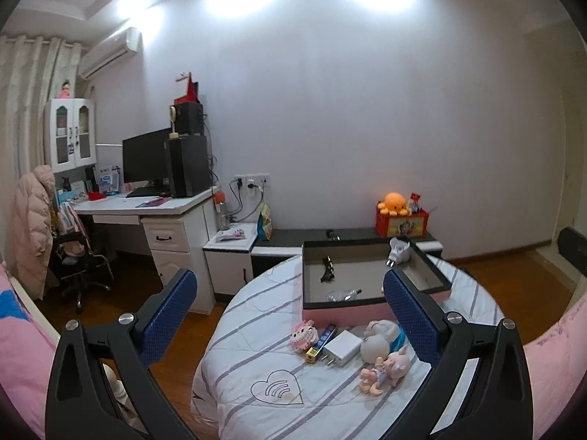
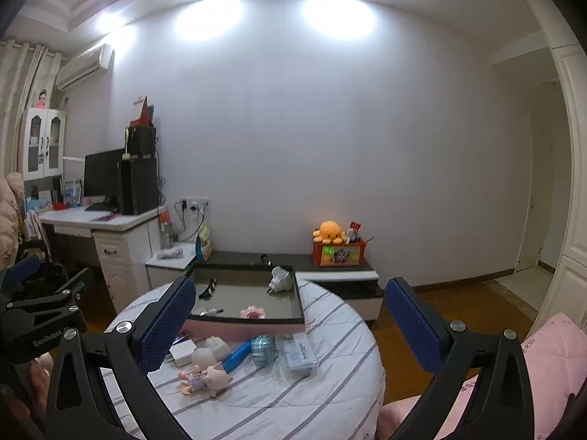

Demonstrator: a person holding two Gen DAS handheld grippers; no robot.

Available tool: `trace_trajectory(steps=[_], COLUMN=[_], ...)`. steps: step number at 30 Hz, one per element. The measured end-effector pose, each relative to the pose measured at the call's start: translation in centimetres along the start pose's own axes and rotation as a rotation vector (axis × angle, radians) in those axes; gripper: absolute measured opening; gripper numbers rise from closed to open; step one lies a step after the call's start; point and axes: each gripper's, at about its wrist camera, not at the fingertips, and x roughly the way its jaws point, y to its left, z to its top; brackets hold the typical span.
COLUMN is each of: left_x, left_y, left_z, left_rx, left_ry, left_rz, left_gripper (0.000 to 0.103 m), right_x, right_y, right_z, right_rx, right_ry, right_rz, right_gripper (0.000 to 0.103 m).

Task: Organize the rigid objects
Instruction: 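Withdraw both tools back from the box, then grasp the pink block Hello Kitty with the left tool while the right tool approaches the pig doll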

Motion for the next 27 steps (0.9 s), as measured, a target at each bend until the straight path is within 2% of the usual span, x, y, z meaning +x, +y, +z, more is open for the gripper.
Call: trace_trajectory(steps=[4,9,19,27], left_x=[2.9,6.8,11.6,15.5], left_y=[0.6,2.1,3.5,3.7], left_z=[-0.4,-1.9,-5.8,-8.0], left_rx=[0.005,-0.016,0.001,0.018], left_ry=[0.073,0.192,0.342,0.452], left_rz=[0.014,0.029,0.006,0.004], left_gripper=[0.103,0.103,0.103,0.103], right_x=[3.5,7.7,14.8,19.1], right_y=[1.4,4.4,7.7,9.7], right_z=[-0.9,-3.8,-10.5,-13.4], right_rx=[-0.020,-0.072,-0.116,-0.154], right_ry=[0.136,0.313,0.588,0.693], right_rz=[0.053,0.118,0.122,0.166], right_gripper=[0.103,0.103,0.103,0.103])
